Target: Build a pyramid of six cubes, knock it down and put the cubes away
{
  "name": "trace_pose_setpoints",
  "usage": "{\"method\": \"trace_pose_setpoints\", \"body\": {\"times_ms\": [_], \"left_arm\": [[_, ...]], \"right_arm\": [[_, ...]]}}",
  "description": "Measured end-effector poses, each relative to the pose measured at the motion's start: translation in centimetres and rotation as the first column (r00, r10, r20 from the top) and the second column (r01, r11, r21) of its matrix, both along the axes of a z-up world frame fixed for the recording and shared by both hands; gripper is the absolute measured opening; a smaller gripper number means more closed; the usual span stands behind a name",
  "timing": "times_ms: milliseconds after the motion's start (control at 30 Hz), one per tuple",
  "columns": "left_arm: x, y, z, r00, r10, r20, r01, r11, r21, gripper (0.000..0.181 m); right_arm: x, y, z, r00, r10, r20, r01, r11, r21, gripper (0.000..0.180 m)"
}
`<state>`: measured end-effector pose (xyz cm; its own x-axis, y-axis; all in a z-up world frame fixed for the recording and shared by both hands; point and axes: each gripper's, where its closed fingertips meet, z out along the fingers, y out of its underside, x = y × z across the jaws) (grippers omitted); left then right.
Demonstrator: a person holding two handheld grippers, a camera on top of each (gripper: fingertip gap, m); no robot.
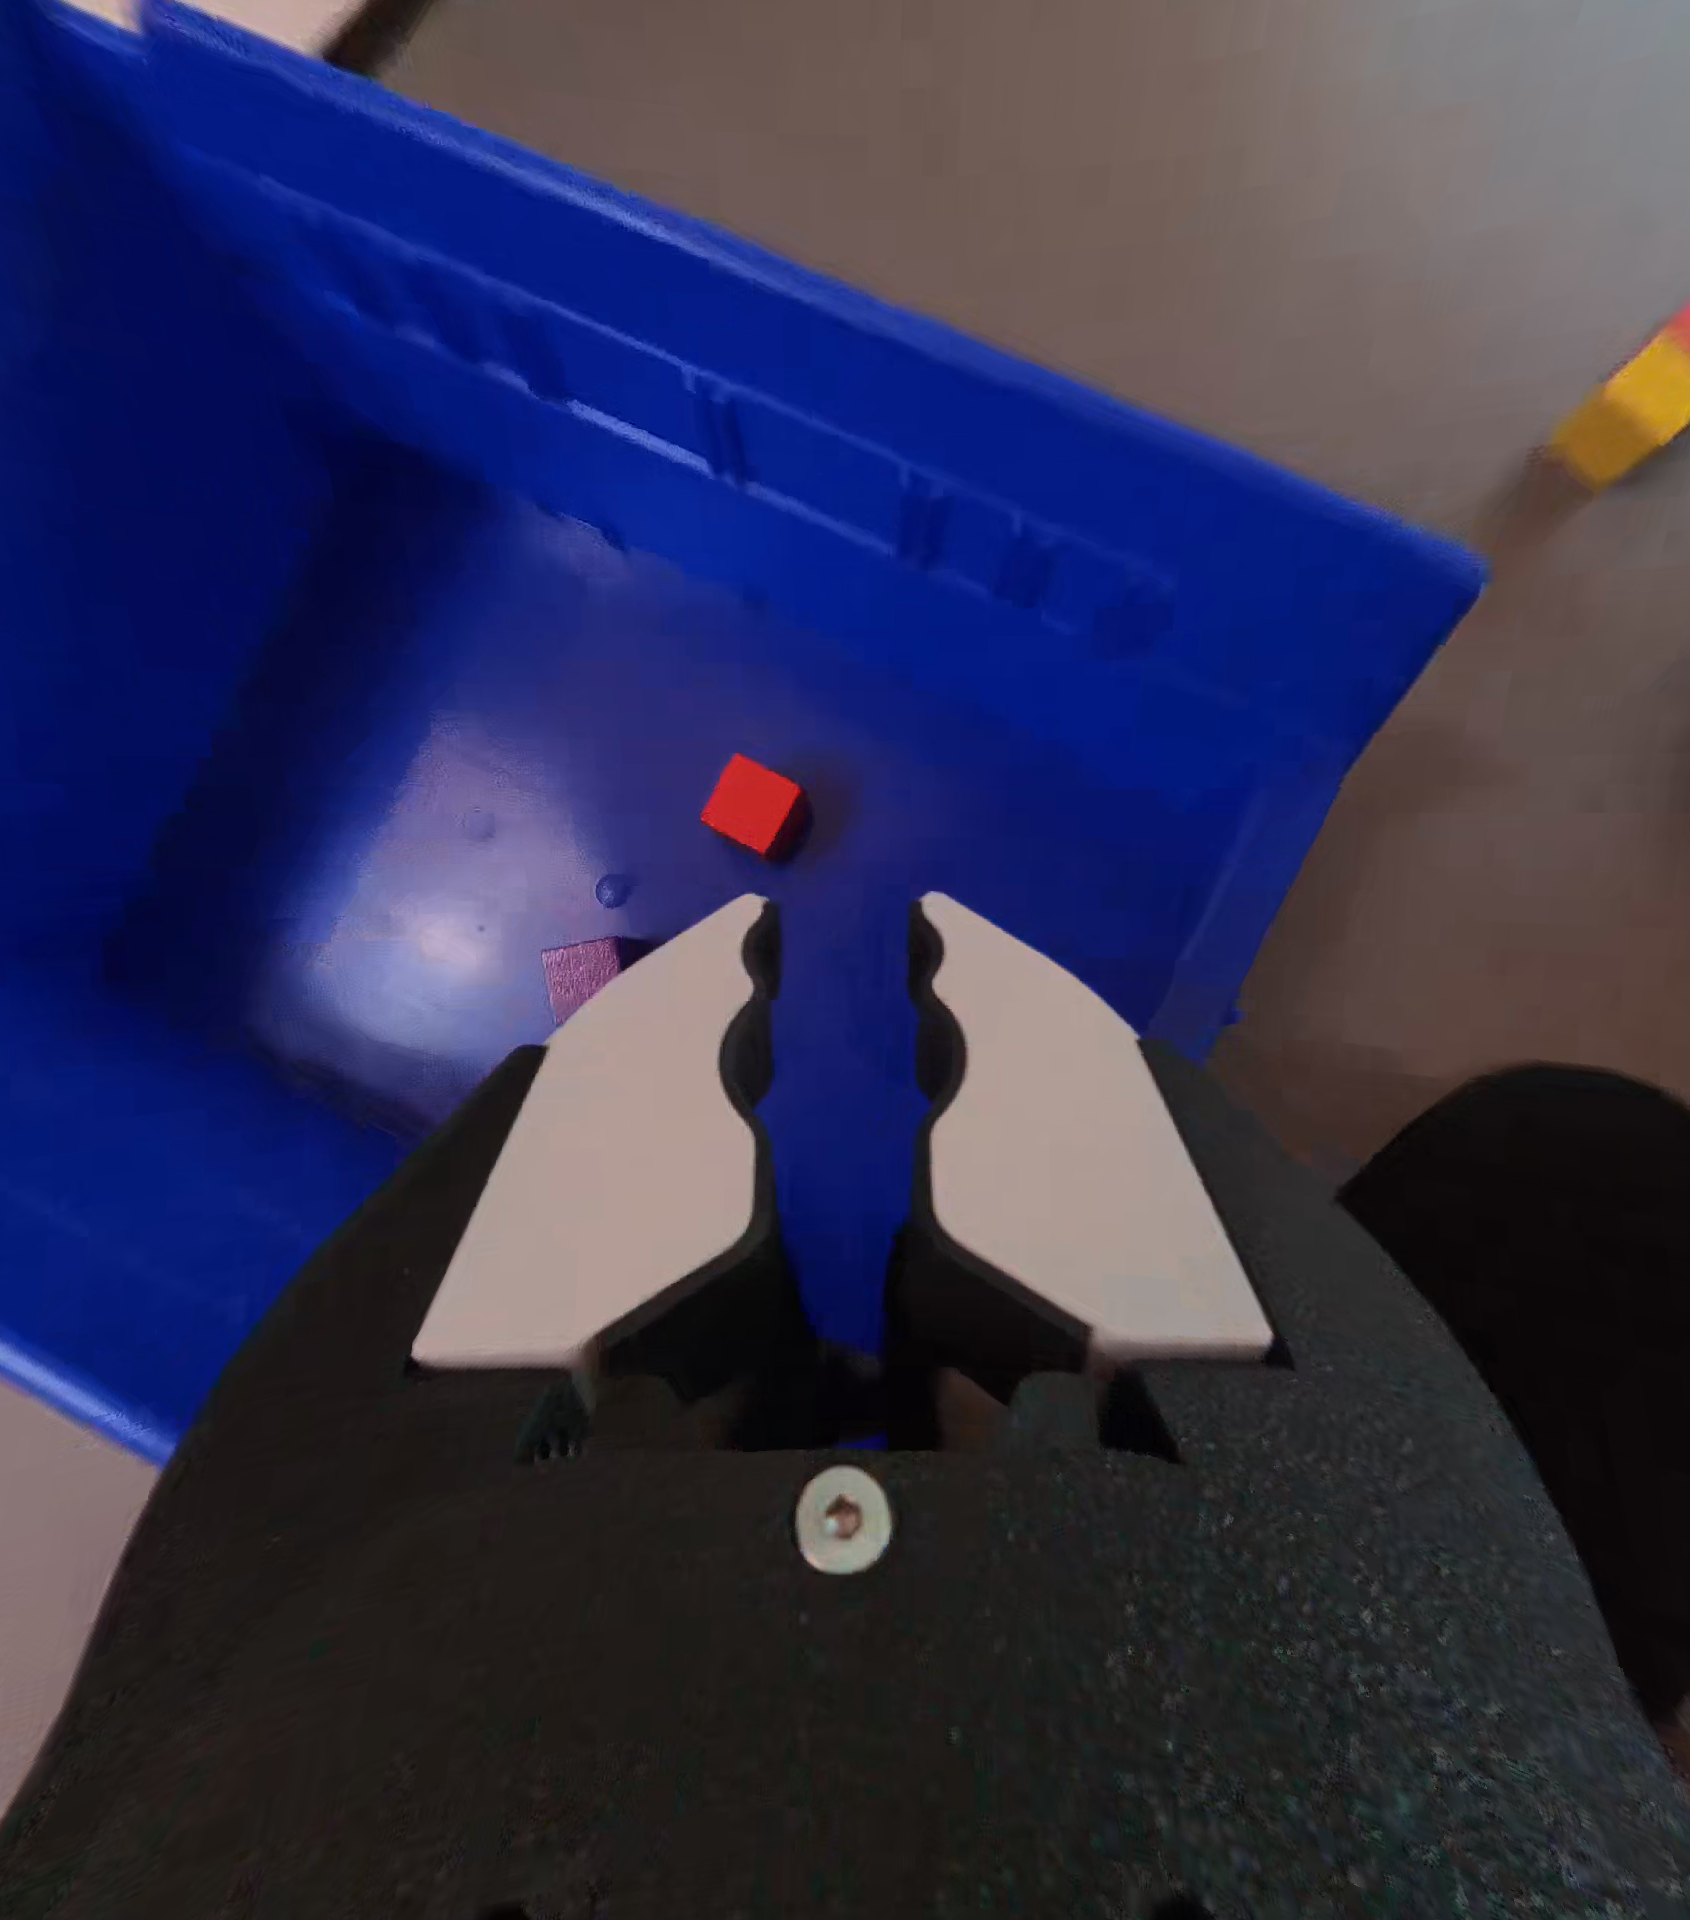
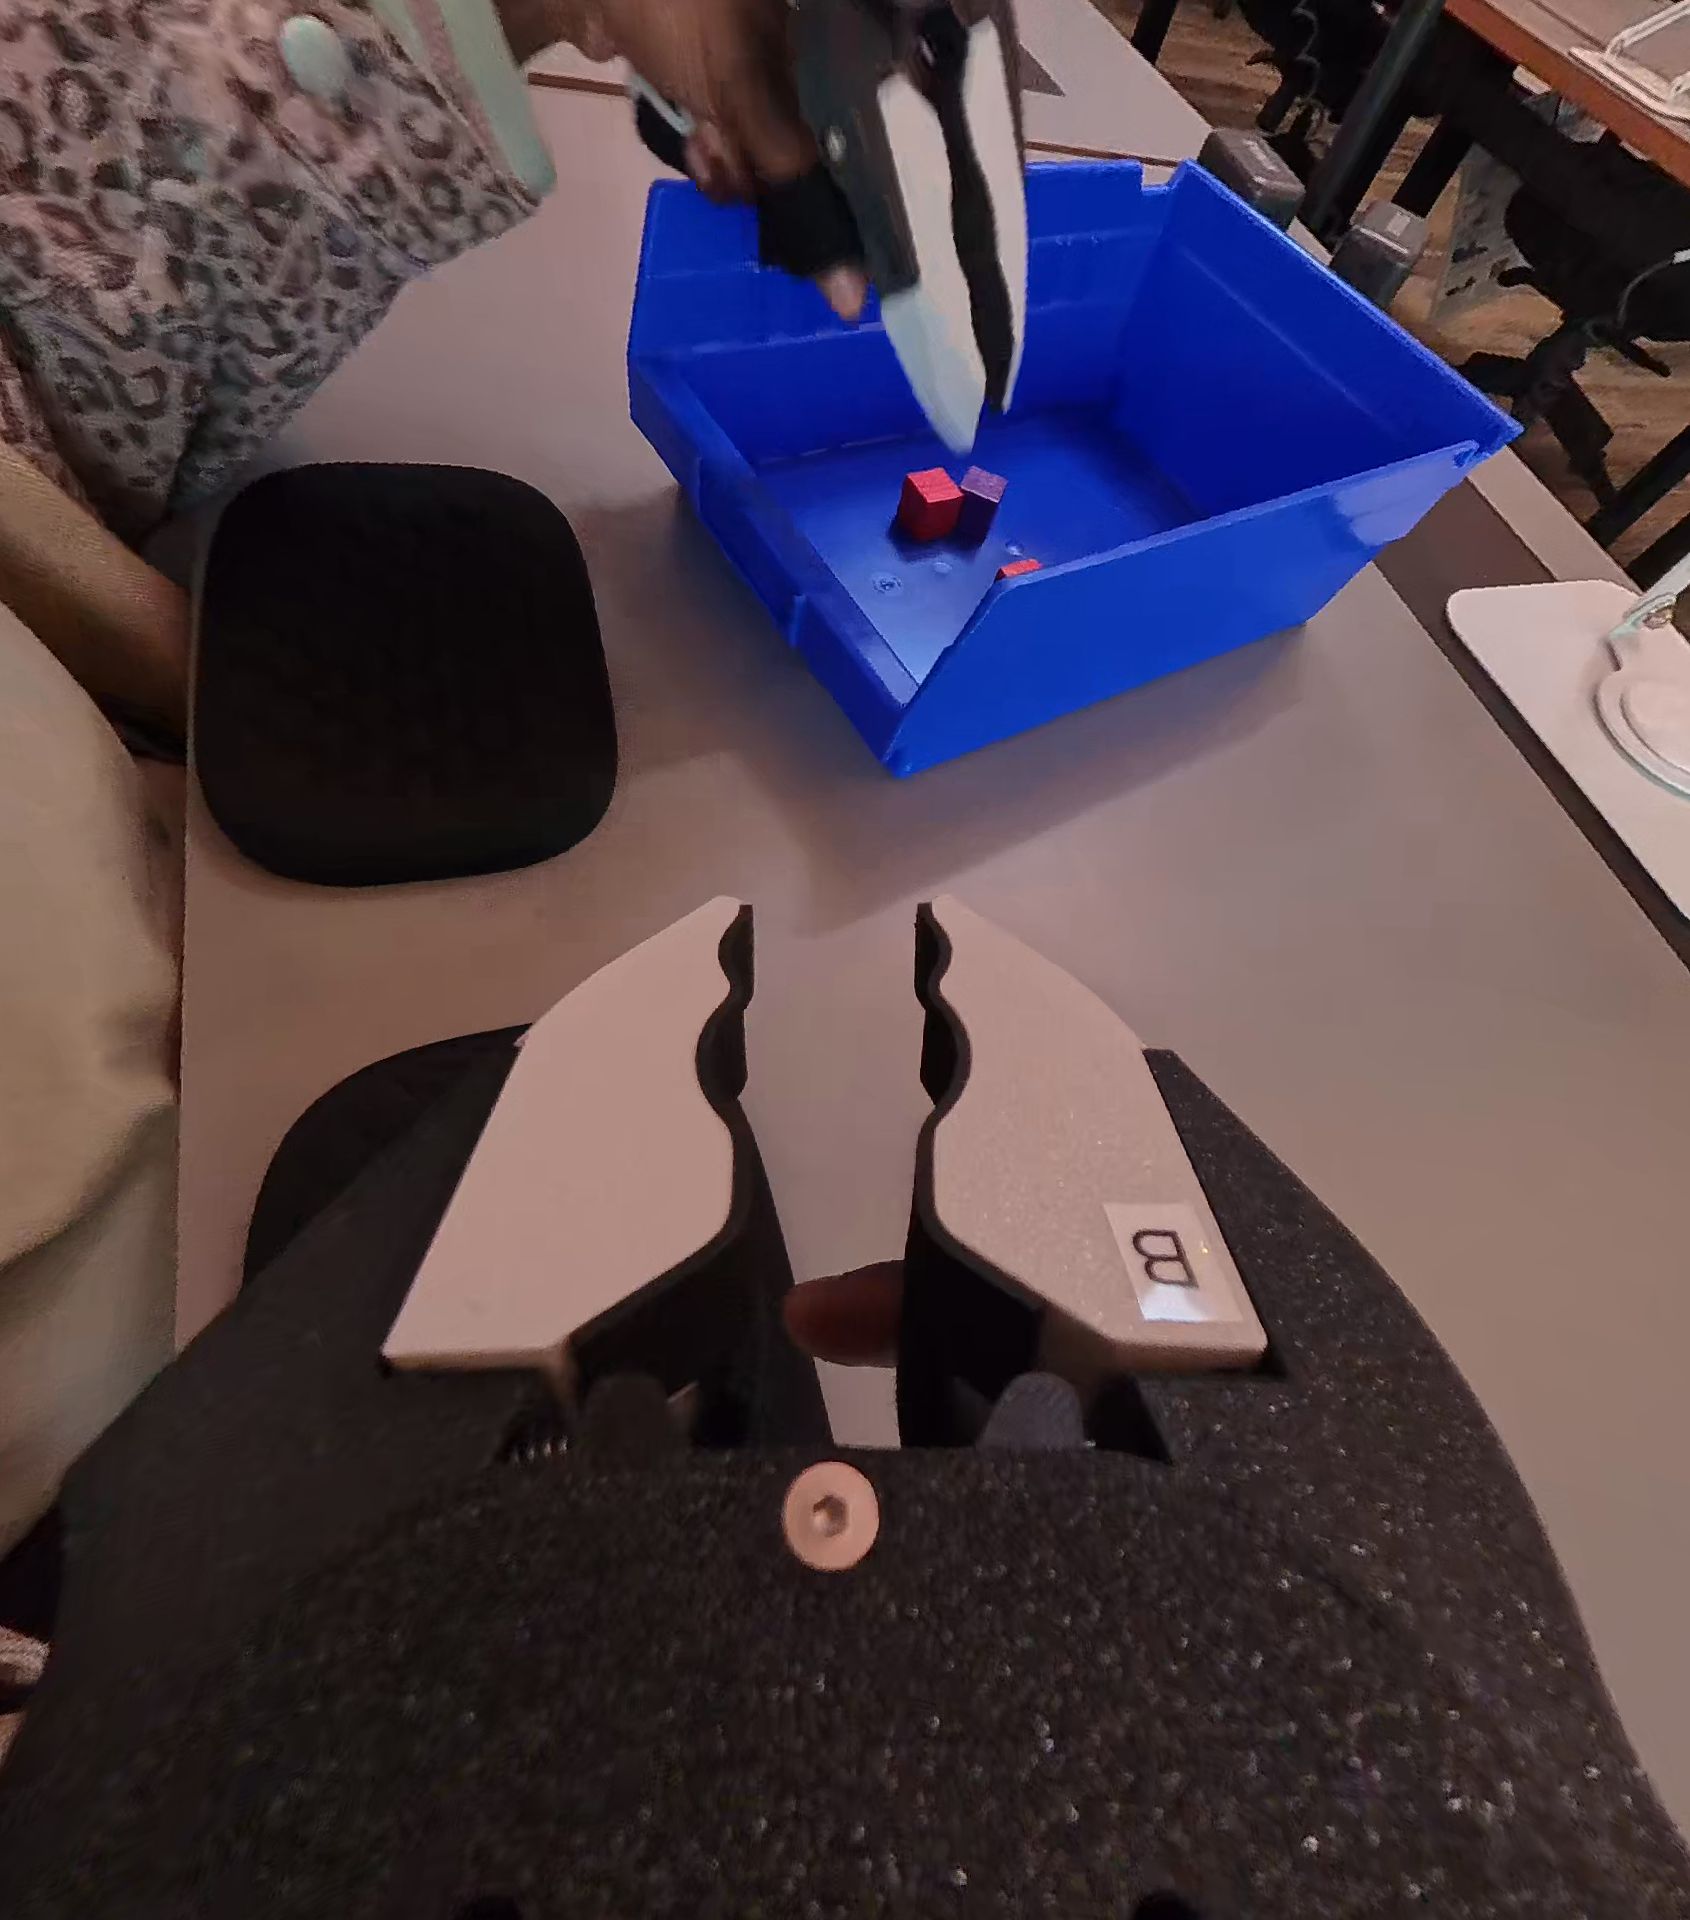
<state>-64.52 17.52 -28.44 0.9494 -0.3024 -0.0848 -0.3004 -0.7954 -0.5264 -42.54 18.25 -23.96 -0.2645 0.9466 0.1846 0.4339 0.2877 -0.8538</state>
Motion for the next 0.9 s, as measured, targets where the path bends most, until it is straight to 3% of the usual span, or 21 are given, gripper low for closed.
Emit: {"method": "trace_pose_setpoints", "body": {"times_ms": [33,167,233,267,333,400,467,533,600,633,733,900], "left_arm": [[-0.3,0.5,-1.2,0.997,-0.041,-0.059,0.037,0.997,-0.070,0.028],[-2.2,2.3,-5.0,0.949,-0.172,-0.265,0.108,0.965,-0.240,0.033],[-1.7,2.8,-6.3,0.949,-0.211,-0.236,0.144,0.952,-0.270,0.036],[-1.5,2.8,-6.6,0.957,-0.200,-0.211,0.139,0.952,-0.273,0.023],[-1.2,2.6,-5.8,0.981,-0.128,-0.145,0.093,0.969,-0.229,0.021],[0.2,2.7,-3.2,0.996,-0.080,-0.038,0.077,0.995,-0.057,0.022],[3.6,2.4,1.5,0.977,-0.144,0.159,0.103,0.965,0.241,0.022],[8.0,0.5,8.0,0.868,-0.358,0.344,0.095,0.799,0.593,0.021],[11.6,-2.7,12.9,0.714,-0.563,0.416,0.020,0.610,0.792,0.021],[12.8,-3.9,13.9,0.666,-0.614,0.423,-0.005,0.564,0.826,0.021],[15.0,-5.5,14.6,0.623,-0.665,0.413,-0.029,0.508,0.861,0.021],[16.5,-6.1,14.4,0.582,-0.691,0.428,-0.011,0.520,0.854,0.021]], "right_arm": [[0.0,-0.1,0.1,1.000,0.002,-0.004,-0.002,1.000,-0.001,0.029],[0.4,-0.1,0.4,1.000,0.004,-0.013,-0.004,1.000,0.007,0.029],[0.7,0.2,0.5,1.000,-0.003,-0.018,0.004,1.000,0.008,0.030],[0.8,0.3,0.6,1.000,-0.008,-0.019,0.008,1.000,0.006,0.030],[0.9,0.5,0.6,1.000,-0.012,-0.025,0.012,1.000,-0.005,0.030],[0.5,0.1,1.2,0.998,-0.007,-0.065,0.004,0.999,-0.043,0.029],[-0.8,-0.7,2.9,0.983,-0.012,-0.184,-0.011,0.992,-0.128,0.029],[-2.3,-1.8,5.4,0.943,-0.031,-0.332,-0.054,0.968,-0.245,0.029],[-3.8,-3.1,7.4,0.897,-0.044,-0.439,-0.125,0.928,-0.350,0.029],[-4.5,-3.7,8.2,0.882,-0.045,-0.469,-0.158,0.909,-0.385,0.030],[-5.8,-5.0,10.3,0.837,-0.058,-0.545,-0.236,0.859,-0.455,0.034],[-6.5,-6.5,11.1,0.826,-0.020,-0.563,-0.302,0.828,-0.473,0.034]]}}
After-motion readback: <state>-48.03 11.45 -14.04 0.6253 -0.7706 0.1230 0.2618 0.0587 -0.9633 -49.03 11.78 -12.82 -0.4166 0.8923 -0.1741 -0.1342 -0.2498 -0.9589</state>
